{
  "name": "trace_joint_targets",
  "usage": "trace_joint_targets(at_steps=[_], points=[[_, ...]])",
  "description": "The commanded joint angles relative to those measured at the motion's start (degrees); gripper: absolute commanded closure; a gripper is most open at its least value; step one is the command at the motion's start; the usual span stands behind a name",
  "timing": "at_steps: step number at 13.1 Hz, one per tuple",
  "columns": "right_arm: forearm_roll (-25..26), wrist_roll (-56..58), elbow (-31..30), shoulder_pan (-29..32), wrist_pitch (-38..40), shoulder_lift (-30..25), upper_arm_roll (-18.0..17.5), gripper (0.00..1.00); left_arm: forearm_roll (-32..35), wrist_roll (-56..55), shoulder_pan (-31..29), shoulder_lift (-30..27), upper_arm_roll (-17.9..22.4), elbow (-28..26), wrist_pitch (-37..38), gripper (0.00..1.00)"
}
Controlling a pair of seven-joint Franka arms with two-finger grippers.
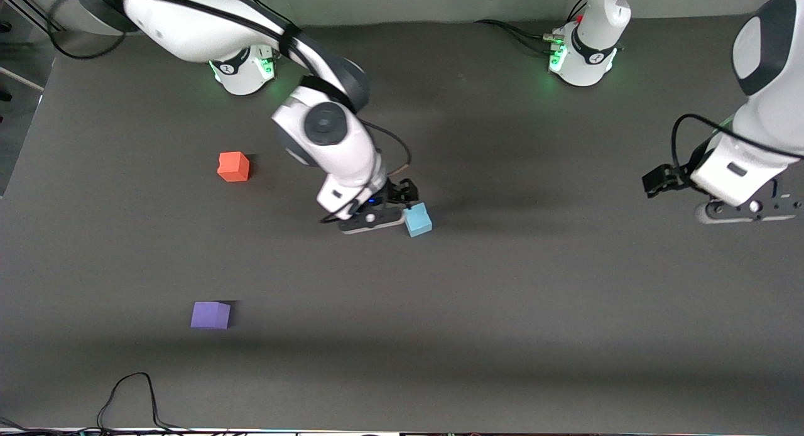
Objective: Place blue block between orange and purple blocks
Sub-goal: 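Grasp the blue cube with the right gripper while the left gripper withdraws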
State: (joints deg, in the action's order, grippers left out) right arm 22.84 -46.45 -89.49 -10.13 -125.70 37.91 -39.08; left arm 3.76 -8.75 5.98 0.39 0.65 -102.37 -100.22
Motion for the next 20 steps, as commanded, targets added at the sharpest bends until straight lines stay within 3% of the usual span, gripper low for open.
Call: trace_joint_targets(at_steps=[1,4,7,10,11,12,13,14,17,19,20], points=[[8.16,-5.83,0.73,-2.44,-1.64,5.05,-0.64,0.00,-0.68,1.37,-1.49,-7.94,0.49,-14.59,-8.04,0.00],[15.90,-11.54,-1.13,-3.58,-7.01,9.35,-0.64,0.00,-0.68,1.72,-3.61,-7.95,-0.12,-15.49,-7.27,0.00],[22.67,-15.33,-1.13,-4.46,-9.82,12.52,-0.56,0.00,-0.51,1.81,-8.44,-7.60,-4.33,-14.70,-6.57,0.00],[27.95,-19.28,-0.86,-4.46,-11.06,14.90,-0.56,0.01,0.55,1.98,-6.78,-5.15,-3.55,-7.96,-1.93,0.00],[28.05,-19.29,-0.95,-4.46,-11.06,14.91,-0.56,0.08,0.55,1.90,-5.82,-4.88,-3.20,-6.63,-0.52,0.00],[28.14,-19.29,-0.95,-4.46,-11.06,14.91,-0.47,0.35,0.64,1.98,-4.50,-4.88,-2.33,-6.09,0.11,0.00],[28.23,-19.29,-0.86,-4.29,-11.06,14.91,-0.47,0.55,0.64,2.42,-2.92,-4.96,-0.32,-5.48,1.07,0.00],[27.45,-19.73,-0.69,-4.03,-10.98,14.82,-0.47,0.64,0.64,2.68,-0.82,-4.88,1.44,-4.34,2.30,0.00],[24.56,-23.15,-0.95,-2.27,-10.36,11.68,-0.73,0.64,0.73,4.87,0.35,-4.79,2.69,-1.97,5.89,0.00],[12.30,-23.43,-1.56,-0.35,-9.14,4.93,-0.29,0.63,0.73,5.50,0.08,-4.00,2.78,-1.08,8.72,0.00],[8.75,-22.38,-2.52,2.02,-6.43,1.58,-0.38,0.63,0.64,5.59,-0.27,-4.00,2.69,-0.73,8.81,0.00]])
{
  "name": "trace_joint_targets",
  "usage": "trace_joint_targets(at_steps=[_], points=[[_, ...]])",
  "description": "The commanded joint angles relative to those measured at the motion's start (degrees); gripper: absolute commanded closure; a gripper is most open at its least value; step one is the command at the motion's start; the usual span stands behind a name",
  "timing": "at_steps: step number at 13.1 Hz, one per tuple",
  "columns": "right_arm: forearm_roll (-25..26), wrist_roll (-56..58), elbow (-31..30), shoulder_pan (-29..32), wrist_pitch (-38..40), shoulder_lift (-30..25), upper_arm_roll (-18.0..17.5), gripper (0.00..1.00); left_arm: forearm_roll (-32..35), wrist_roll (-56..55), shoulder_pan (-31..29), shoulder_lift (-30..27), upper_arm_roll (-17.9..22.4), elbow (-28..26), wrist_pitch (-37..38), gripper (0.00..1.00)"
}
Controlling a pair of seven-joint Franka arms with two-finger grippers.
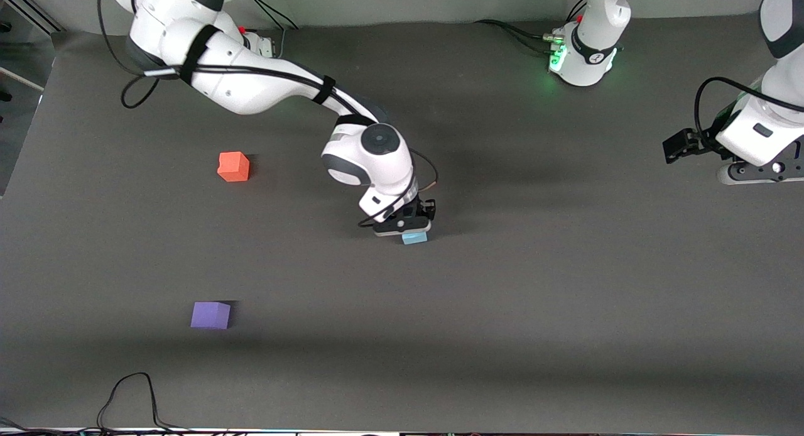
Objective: Place blue block between orange and purple blocks
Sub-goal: 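Carry the blue cube with the right gripper between orange and purple cubes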
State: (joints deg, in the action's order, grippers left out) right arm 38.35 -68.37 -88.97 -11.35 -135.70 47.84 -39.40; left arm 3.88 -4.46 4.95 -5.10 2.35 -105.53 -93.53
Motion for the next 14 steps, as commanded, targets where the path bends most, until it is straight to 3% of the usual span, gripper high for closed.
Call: trace_joint_targets(at_steps=[1,3,4,6,8,10,12,14], points=[[-8.71,2.94,-4.53,6.05,5.51,-11.85,-0.15,0.63,0.51,1.30,0.76,1.93,0.90,3.05,2.30,0.00],[-14.50,9.19,-5.95,9.66,8.94,-16.00,1.51,0.63,0.34,1.56,1.03,2.11,0.81,3.23,2.30,0.00],[-15.40,11.83,-7.17,10.20,11.57,-18.28,4.39,0.63,-0.01,1.65,0.94,2.29,0.81,3.66,2.30,0.00],[-16.80,19.02,-11.03,10.21,13.35,-23.90,12.03,0.63,-0.36,1.56,1.38,2.29,0.90,3.93,2.30,0.00],[-28.69,33.82,-16.81,10.12,12.66,-30.83,22.47,0.63,-0.37,1.56,1.20,2.29,0.90,3.93,2.39,0.00],[-36.47,44.42,-20.61,9.86,12.48,-34.73,29.44,0.63,-0.37,1.65,1.29,2.29,0.81,4.02,2.82,0.00],[-39.65,52.33,-27.09,9.86,9.17,-36.40,35.94,0.62,-0.37,3.13,1.29,2.29,0.90,4.02,3.09,0.00],[-41.60,56.92,-35.70,9.86,0.13,-37.02,39.12,0.62,-0.37,3.40,1.20,2.38,0.90,4.02,3.09,0.00]])
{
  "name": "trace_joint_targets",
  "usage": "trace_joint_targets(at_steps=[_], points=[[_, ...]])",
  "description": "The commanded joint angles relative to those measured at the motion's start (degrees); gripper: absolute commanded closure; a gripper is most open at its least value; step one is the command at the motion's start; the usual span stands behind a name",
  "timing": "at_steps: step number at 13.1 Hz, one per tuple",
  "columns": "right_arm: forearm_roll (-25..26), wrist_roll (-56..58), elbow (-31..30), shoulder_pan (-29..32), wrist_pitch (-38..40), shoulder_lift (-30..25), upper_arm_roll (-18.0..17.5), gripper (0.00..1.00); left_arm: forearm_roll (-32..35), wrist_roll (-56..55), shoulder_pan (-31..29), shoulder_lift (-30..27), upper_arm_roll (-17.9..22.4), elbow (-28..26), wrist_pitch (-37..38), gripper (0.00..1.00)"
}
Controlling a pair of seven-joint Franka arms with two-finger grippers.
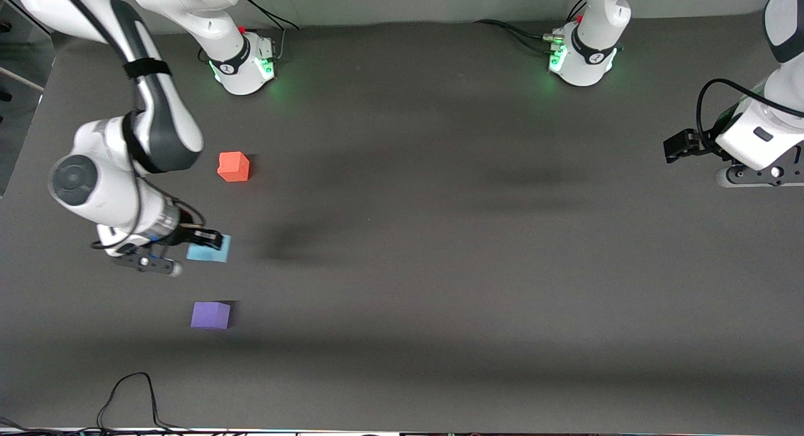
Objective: Place blue block between orange and purple blocks
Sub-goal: 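Carry the blue cube with the right gripper between orange and purple cubes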
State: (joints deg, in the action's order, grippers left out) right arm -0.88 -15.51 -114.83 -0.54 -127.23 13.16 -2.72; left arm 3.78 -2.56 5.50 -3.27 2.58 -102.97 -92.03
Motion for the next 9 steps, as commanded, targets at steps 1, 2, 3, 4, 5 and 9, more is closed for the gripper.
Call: trace_joint_targets(at_steps=[1,2,3,4,5,9], points=[[-2.37,5.48,-11.89,-0.87,-11.00,-1.57,2.81,0.61,-0.27,1.42,0.65,0.55,0.67,1.46,1.59,0.00],[-2.29,6.19,-12.08,-0.78,-11.46,-0.60,2.90,0.59,-0.27,1.42,0.65,0.55,0.67,1.46,1.59,0.00],[-2.37,6.19,-12.43,-0.87,-12.51,0.63,2.90,0.59,-0.27,1.42,0.65,0.55,0.67,1.46,1.59,0.00],[-2.37,6.02,-12.79,-0.96,-13.74,1.68,2.90,0.58,-0.27,1.42,0.65,0.64,0.67,1.46,1.59,0.00],[-2.37,6.02,-13.57,-0.96,-15.58,2.30,2.90,0.58,-0.27,1.42,0.65,0.64,0.67,1.46,1.59,0.00],[-2.37,6.11,-16.57,-1.13,-23.05,4.94,2.81,0.58,-0.27,1.51,0.74,0.81,0.67,1.46,1.59,0.00]])
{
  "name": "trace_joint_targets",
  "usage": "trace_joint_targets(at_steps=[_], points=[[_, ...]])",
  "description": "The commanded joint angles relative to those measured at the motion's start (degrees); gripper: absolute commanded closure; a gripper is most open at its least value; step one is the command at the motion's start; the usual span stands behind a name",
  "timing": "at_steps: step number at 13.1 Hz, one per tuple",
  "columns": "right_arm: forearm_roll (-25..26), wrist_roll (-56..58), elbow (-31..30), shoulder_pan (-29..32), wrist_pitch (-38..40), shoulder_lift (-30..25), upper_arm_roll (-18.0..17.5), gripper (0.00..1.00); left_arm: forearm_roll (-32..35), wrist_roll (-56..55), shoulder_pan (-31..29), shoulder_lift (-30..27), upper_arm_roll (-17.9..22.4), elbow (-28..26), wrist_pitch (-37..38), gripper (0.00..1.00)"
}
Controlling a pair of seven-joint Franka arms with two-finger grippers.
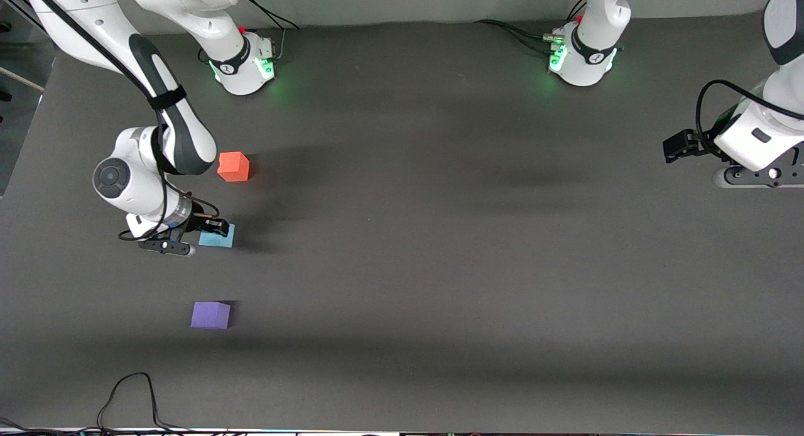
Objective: Place blue block between orange and purple blocks
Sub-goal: 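Lower the blue cube onto the table and open the right gripper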
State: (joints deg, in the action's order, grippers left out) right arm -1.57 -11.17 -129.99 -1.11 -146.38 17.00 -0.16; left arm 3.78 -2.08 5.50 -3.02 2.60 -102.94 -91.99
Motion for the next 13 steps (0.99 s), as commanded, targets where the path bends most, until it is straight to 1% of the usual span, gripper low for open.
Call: trace_joint_targets(at_steps=[1,2,3,4,5,6,7,8,9,11,13], points=[[-1.68,1.76,-1.40,-0.56,-4.43,1.72,0.24,0.58,-0.27,0.93,0.83,0.64,0.65,1.52,1.55,0.00],[-1.68,1.76,-1.40,-0.48,-4.26,1.72,0.24,0.58,-0.27,0.93,0.83,0.64,0.65,1.78,1.55,0.00],[-1.68,1.68,-1.49,-0.56,-4.26,1.63,0.24,0.55,-0.27,0.93,0.83,0.73,0.65,1.87,1.55,0.00],[-1.68,1.50,-1.49,-0.56,-4.26,1.63,0.24,0.42,-0.18,0.32,0.57,0.73,0.65,2.04,1.55,0.00],[-1.68,1.24,-1.41,-0.56,-4.17,1.55,0.33,0.00,-0.18,0.40,-0.05,1.17,0.56,2.65,1.55,0.00],[-1.68,1.93,-1.40,-0.39,-3.91,1.02,0.33,0.00,-0.18,-0.03,-0.84,1.26,0.30,3.10,1.90,0.00],[-1.68,1.94,-1.40,-0.04,-3.65,0.50,0.25,0.00,-0.18,0.58,-3.02,1.35,-1.01,3.54,2.33,0.00],[-1.68,1.85,-1.32,-0.04,-3.04,-0.81,0.24,0.00,-0.09,0.76,-5.65,1.78,-3.89,4.06,2.43,0.00],[-1.68,1.85,-1.23,-0.04,-2.16,-2.31,0.33,0.00,-0.09,0.58,-7.33,1.87,-5.49,4.15,2.43,0.00],[-1.77,0.97,-0.79,-0.12,-1.01,-4.95,0.42,0.00,-0.09,0.76,-8.05,2.05,-6.12,4.33,2.43,0.00],[-1.68,2.03,-0.44,-0.30,0.74,-7.84,2.00,0.00,-0.09,0.67,-7.96,2.05,-6.12,4.42,2.43,0.00]])
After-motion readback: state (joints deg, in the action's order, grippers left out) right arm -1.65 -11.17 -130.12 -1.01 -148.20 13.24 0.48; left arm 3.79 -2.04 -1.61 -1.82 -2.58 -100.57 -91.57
